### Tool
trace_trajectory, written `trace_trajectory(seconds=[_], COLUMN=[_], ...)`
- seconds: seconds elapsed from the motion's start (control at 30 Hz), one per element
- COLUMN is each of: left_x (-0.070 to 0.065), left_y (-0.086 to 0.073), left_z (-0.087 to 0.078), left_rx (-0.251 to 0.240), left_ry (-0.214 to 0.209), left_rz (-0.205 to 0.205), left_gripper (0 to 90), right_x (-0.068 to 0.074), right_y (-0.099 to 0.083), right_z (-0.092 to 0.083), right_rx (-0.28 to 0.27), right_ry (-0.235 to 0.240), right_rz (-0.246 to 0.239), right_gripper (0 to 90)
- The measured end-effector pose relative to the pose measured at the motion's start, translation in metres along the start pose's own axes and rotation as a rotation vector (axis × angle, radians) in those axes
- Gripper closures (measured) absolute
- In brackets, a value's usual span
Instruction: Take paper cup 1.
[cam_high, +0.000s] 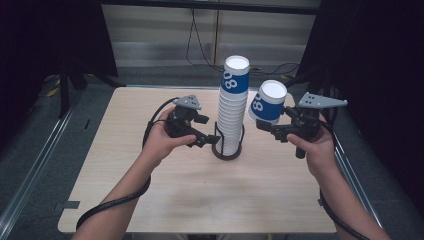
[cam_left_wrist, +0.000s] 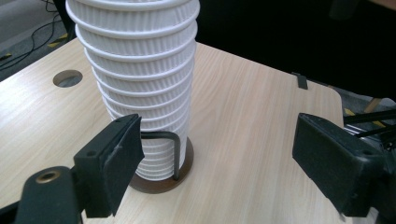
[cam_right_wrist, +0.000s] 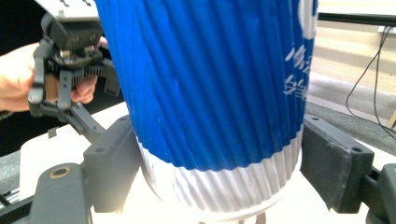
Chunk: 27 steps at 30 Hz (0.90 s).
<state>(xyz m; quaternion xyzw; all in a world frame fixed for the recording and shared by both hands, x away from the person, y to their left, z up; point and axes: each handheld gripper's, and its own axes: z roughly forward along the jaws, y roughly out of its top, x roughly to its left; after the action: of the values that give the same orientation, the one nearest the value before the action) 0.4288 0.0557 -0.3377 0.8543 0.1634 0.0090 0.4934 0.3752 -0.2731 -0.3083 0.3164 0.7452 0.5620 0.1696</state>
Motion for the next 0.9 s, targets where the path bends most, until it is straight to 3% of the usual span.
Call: trace_trajectory(seconds=[0.43, 0.9], left_x=[-0.004, -0.008], left_y=[-0.006, -0.008], left_z=[-0.002, -0.002], left_rx=[0.008, 0.010], left_ry=[-0.010, -0.024], left_rz=[0.003, 0.011], left_gripper=[15.8, 15.9], right_x=[0.002, 0.009], right_y=[-0.035, -0.053], right_z=[0.010, 0.021], right_rx=[0.053, 0.086], right_ry=[0.031, 0.057], right_rz=[0.015, 0.020], right_gripper=[19.0, 19.1])
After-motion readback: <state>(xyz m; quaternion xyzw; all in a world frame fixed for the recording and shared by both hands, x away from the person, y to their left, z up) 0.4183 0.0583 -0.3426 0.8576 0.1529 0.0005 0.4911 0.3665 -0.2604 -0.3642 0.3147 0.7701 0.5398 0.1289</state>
